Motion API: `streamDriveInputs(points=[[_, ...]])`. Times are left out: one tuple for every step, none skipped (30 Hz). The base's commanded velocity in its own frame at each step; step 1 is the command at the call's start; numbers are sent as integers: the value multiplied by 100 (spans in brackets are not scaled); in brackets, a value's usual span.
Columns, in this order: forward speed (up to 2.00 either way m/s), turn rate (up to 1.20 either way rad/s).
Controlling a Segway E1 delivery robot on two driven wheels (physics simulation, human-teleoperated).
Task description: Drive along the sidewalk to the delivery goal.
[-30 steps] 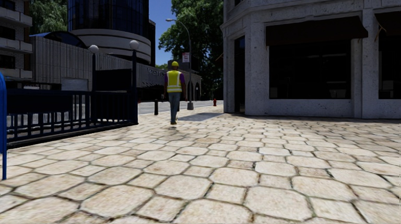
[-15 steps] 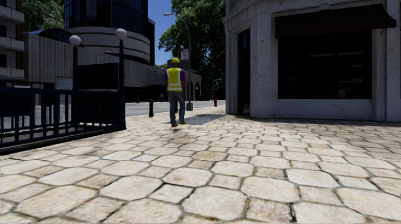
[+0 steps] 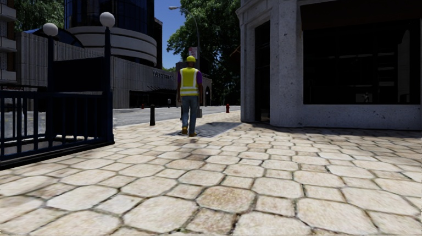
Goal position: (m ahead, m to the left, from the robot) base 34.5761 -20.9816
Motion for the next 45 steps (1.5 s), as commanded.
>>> streamDriveInputs(points=[[200, 0], [200, 0], [200, 0], [200, 0], [200, 0], [200, 0], [200, 0], [200, 0], [200, 0], [200, 0], [200, 0], [200, 0], [200, 0], [200, 0], [200, 0], [200, 0], [200, 0], [200, 0], [200, 0], [200, 0], [200, 0], [200, 0], [200, 0], [200, 0], [200, 0], [200, 0], [200, 0], [200, 0], [200, 0], [200, 0], [200, 0], [200, 0], [200, 0], [200, 0], [200, 0], [200, 0], [200, 0], [200, 0], [200, 0], [200, 0], [200, 0], [200, 0], [200, 0], [200, 0], [200, 0]])
